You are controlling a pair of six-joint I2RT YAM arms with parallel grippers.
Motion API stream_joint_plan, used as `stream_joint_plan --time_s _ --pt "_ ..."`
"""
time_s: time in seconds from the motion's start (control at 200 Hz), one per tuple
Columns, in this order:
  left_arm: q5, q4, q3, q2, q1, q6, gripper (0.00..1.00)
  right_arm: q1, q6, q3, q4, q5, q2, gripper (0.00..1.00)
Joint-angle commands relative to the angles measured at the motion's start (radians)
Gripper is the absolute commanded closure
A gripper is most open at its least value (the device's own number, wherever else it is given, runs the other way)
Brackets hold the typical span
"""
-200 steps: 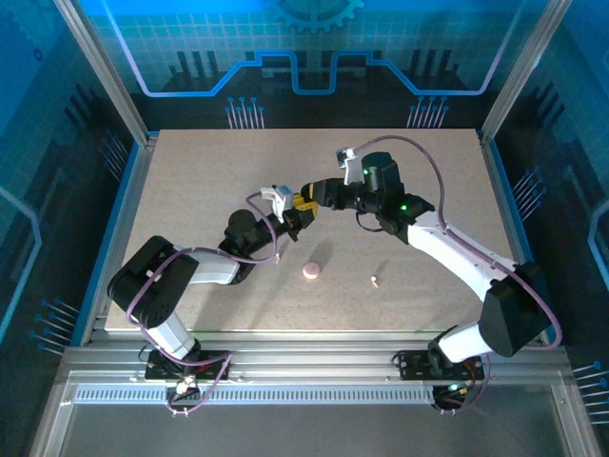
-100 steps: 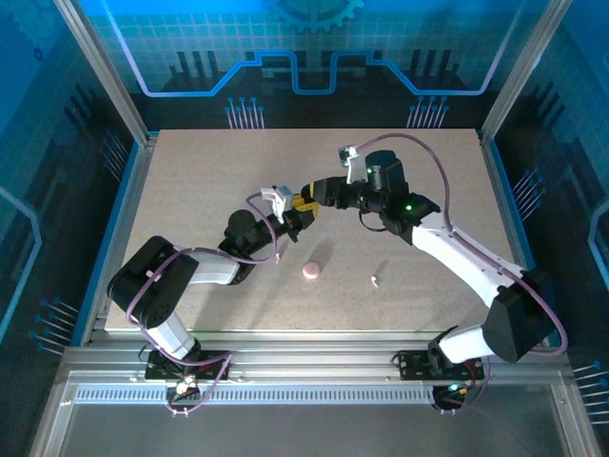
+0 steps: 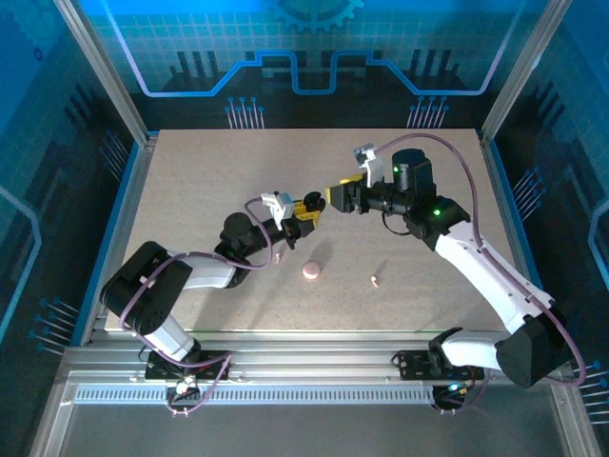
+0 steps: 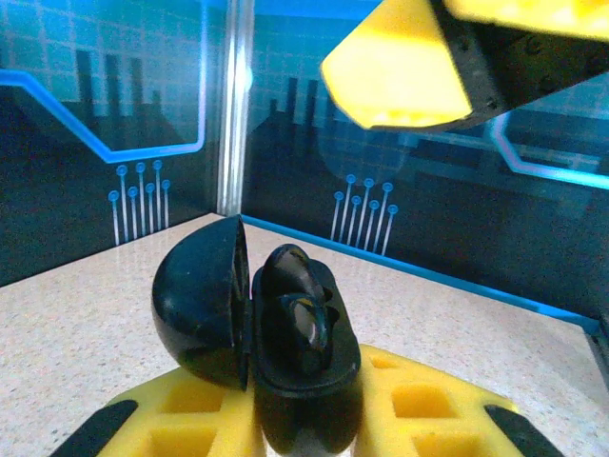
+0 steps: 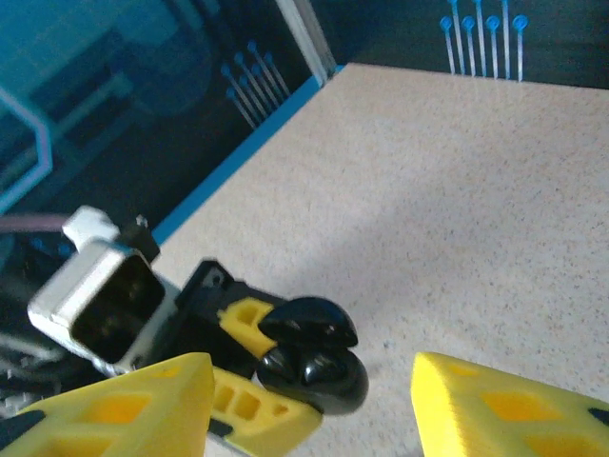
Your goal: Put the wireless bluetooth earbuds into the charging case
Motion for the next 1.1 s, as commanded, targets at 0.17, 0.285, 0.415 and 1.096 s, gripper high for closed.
stream_joint_plan --time_s 0.17,0.285,0.415,1.096 --pt "0.162 -0.087 -0.026 -0.109 -0.008 0.124 0.76 -0.036 -0.423 -0.018 -0.137 -0.220 -0.092 0.36" --pt "0.192 -0.162 -0.031 -0.155 -0.009 0.175 0.76 -0.038 -0.580 -0.020 -0.206 -0.241 -0.091 0.35" --pt "0.208 -0.223 -0.024 -0.190 -0.011 0.214 0.76 -0.049 -0.710 -0.014 -0.265 -0.281 -0.080 0.35" --pt "0.204 -0.286 -0.017 -0.247 -0.032 0.282 0.76 0.015 -1.007 0.059 -0.367 -0.220 0.074 0.37"
